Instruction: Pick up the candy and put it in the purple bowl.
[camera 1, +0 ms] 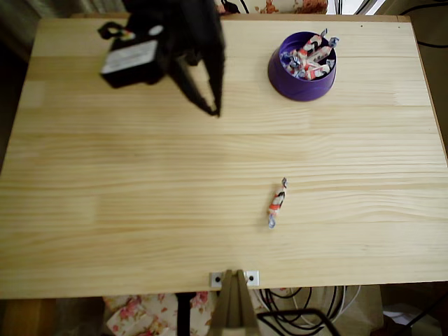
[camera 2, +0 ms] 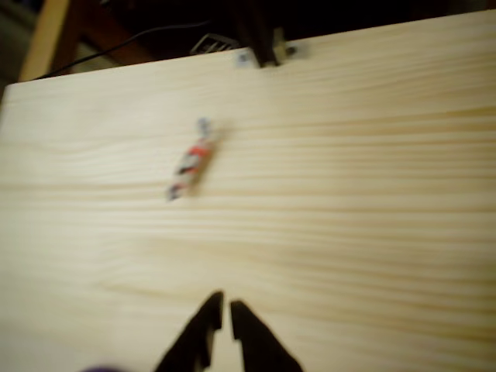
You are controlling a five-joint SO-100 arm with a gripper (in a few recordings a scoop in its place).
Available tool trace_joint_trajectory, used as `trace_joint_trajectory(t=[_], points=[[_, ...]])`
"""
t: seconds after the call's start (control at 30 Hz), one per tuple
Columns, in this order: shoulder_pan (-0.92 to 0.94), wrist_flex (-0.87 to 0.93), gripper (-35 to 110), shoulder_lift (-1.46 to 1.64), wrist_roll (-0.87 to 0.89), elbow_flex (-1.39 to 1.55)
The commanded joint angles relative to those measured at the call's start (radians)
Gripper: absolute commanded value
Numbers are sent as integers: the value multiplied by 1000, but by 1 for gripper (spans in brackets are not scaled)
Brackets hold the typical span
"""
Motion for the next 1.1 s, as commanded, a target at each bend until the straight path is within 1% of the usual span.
trace_joint_trajectory(t=[0.0, 0.2, 0.43, 0.57, 0.7, 0.9, 1.07], points=[[-115, -9, 0, -202, 89, -236], [-210, -35, 0, -618, 207, -479], [-221, -78, 0, -988, 279, -729], [-212, -135, 0, -1088, 298, -793], [-199, -126, 0, -1170, 353, -857], [-207, -120, 0, -1253, 351, -900], [-206, -95, 5, -1312, 368, -948]])
